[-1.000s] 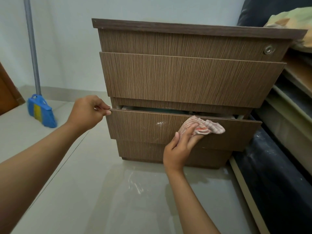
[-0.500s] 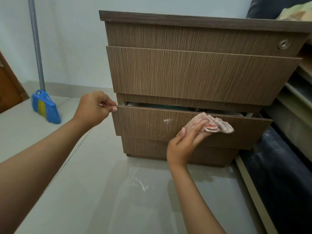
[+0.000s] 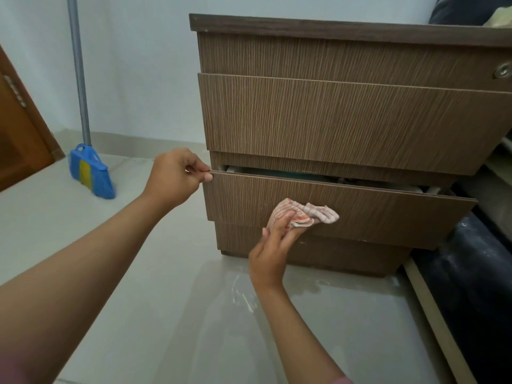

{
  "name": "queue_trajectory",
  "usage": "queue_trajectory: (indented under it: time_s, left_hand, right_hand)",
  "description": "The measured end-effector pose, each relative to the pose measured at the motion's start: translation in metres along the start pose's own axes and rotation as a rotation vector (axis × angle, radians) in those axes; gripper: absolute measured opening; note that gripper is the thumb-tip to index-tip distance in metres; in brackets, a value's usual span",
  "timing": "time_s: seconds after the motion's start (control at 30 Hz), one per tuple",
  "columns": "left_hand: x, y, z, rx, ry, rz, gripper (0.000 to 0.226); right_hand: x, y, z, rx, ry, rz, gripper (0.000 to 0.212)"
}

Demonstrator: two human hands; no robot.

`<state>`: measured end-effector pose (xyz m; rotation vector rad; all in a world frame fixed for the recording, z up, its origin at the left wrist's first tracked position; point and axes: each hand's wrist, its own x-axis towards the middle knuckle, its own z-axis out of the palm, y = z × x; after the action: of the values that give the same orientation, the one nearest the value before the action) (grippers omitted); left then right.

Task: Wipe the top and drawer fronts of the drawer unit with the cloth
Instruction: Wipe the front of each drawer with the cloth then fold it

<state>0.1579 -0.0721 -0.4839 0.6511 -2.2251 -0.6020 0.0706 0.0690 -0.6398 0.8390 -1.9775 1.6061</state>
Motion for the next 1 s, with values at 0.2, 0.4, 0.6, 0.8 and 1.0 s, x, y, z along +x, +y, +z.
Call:
queue_trajectory:
  time_s: [0.2, 0.4, 0.6, 0.8, 1.0]
  left_hand:
    - [0.001, 0.000, -0.002, -0.018, -0.017, -0.004, 0.012]
    - [0.001, -0.003, -0.001, -0.061, -0.021, -0.025, 0.011]
    - [0.002, -0.006, 0.000, -0.100, -0.016, -0.025, 0.011]
    - [0.003, -0.008, 0.000, -0.143, -0.029, -0.025, 0.011]
    - [0.004, -0.009, -0.004, -0.194, -0.073, -0.042, 0.014]
  right_hand:
    - [0.016, 0.003, -0.012, 0.000, 0.166, 0.078, 0.064]
    - [0.032, -0.032, 0.008, 0.110, 0.175, 0.038, 0.062]
    - [0.018, -0.059, 0.049, 0.116, 0.071, -0.016, 0.053]
    - [-0.016, -0.040, 0.073, 0.032, -0.062, -0.027, 0.067]
    - [-0.012, -0.027, 0.053, -0.022, 0.052, -0.042, 0.064]
